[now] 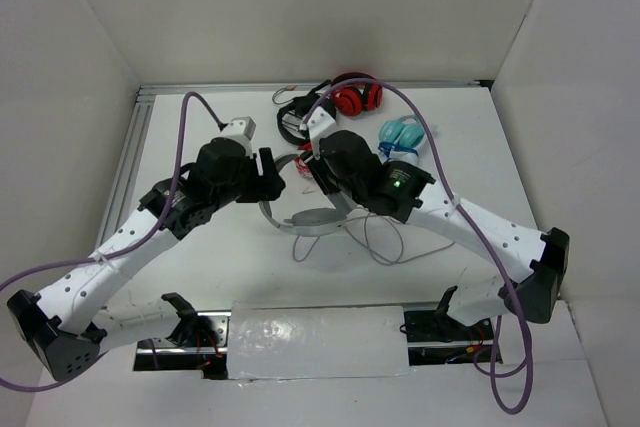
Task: Wrap the headphones
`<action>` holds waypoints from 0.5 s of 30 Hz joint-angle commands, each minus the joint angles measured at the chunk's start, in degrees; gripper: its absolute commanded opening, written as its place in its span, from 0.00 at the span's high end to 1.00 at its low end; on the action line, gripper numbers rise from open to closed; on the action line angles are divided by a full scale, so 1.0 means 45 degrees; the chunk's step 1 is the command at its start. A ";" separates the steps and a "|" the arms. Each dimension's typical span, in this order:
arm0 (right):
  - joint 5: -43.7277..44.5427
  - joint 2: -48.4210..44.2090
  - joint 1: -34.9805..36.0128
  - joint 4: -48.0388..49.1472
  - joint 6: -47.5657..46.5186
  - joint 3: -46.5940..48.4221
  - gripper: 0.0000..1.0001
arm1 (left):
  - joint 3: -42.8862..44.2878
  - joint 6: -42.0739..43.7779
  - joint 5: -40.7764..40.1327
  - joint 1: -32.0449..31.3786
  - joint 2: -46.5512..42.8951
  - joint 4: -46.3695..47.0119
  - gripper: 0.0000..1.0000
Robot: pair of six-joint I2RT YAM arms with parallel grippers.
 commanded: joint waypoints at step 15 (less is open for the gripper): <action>-0.1680 -0.0979 -0.0113 0.0102 -0.1903 0.1096 1.00 | -0.0457 0.3458 0.1385 -0.0198 -0.0691 0.0617 0.35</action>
